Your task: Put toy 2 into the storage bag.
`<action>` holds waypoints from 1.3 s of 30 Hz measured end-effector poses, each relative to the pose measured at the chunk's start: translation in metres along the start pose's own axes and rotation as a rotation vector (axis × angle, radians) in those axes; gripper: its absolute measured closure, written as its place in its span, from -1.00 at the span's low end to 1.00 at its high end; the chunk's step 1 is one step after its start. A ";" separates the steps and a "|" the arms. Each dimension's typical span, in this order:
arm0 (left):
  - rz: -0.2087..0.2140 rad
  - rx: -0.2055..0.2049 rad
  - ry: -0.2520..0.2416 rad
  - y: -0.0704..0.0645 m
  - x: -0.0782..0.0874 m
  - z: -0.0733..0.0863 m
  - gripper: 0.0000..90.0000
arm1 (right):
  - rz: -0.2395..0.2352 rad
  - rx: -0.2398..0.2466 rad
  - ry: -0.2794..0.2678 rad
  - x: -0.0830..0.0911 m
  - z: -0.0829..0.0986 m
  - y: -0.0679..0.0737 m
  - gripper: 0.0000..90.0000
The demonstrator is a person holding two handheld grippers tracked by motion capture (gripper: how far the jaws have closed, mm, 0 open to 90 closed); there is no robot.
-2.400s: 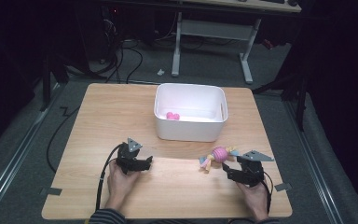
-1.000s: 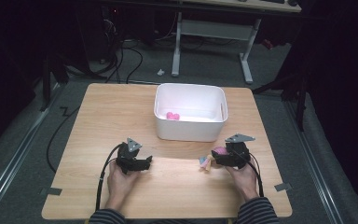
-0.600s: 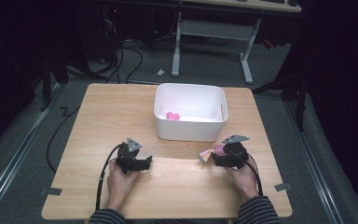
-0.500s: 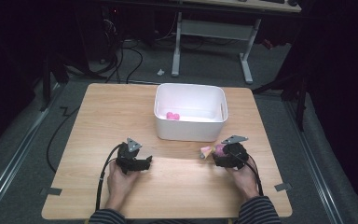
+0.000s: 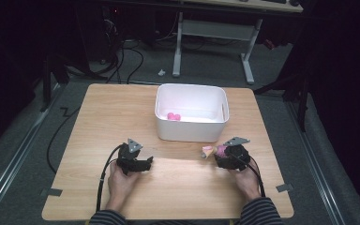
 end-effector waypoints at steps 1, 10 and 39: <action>0.000 0.000 0.000 0.000 0.000 0.000 -0.58 | -0.003 -0.001 -0.011 0.002 0.000 0.000 -0.24; 0.001 0.000 0.000 0.000 0.000 0.000 -0.59 | -0.065 -0.015 -0.057 0.019 -0.001 -0.004 -0.24; 0.001 -0.006 0.001 0.000 0.000 0.000 -0.59 | -0.121 -0.063 -0.151 0.071 -0.012 -0.022 -0.24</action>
Point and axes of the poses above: each handheld gripper's, and its own axes: x roughly backward along the jaws, z roughly out of its underside, y roughly to its left, the point moved 2 cm from there along -x, roughly forward along the jaws, and after that the axes turned 1 degree about x, right-handed, at the moved point
